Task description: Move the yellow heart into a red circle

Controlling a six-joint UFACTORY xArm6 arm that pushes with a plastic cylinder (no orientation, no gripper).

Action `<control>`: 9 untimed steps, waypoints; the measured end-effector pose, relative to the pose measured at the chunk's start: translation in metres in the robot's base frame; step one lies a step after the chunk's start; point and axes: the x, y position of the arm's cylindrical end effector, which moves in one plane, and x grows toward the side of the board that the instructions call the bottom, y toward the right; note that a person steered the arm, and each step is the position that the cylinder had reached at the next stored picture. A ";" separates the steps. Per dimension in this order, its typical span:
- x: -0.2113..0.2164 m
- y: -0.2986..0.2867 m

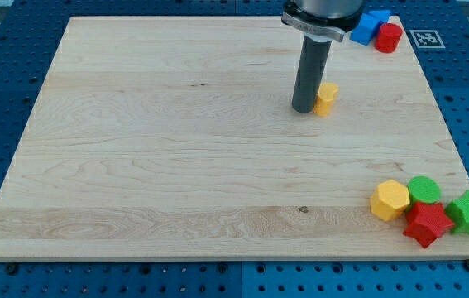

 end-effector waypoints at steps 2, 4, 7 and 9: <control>0.022 0.000; 0.015 0.032; -0.007 0.045; -0.034 -0.009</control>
